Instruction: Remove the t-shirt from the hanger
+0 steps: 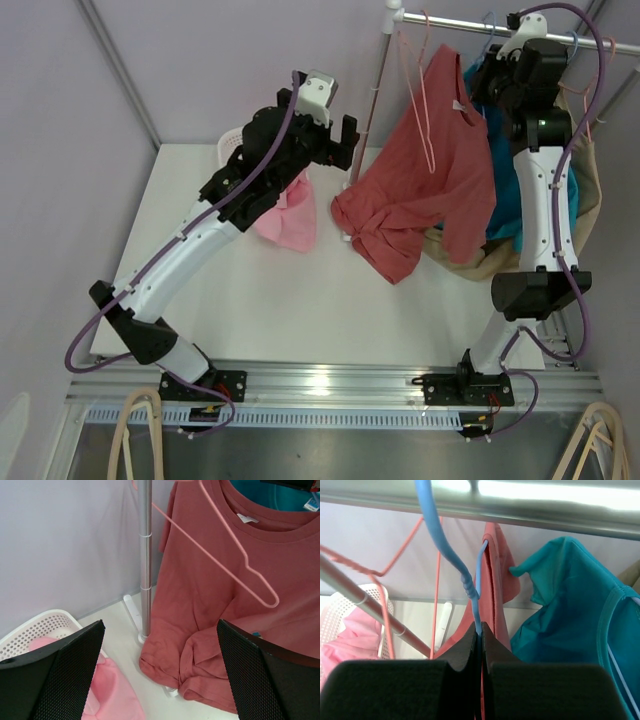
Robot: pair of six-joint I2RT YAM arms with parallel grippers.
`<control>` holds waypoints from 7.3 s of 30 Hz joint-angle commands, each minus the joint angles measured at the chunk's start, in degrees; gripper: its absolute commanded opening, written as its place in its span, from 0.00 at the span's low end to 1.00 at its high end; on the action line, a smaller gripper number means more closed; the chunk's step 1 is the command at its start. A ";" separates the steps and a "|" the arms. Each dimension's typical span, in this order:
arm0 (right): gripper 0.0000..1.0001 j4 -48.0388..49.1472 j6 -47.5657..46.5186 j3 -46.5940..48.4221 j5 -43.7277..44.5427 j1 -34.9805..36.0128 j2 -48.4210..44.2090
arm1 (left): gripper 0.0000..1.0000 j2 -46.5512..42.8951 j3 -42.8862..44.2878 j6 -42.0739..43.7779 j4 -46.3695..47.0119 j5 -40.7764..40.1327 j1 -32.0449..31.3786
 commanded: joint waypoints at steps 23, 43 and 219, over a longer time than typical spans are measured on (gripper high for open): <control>0.00 -4.04 16.56 -8.85 56.97 26.44 -19.85 | 0.99 -24.99 -37.09 15.92 31.40 -5.58 -22.94; 0.00 -15.74 32.28 -8.07 57.25 30.75 -22.40 | 0.99 -35.21 -65.77 17.32 51.97 4.27 -32.61; 0.00 33.48 -0.23 -10.17 28.69 11.60 -0.61 | 0.01 35.54 21.96 -26.71 -20.69 13.05 33.75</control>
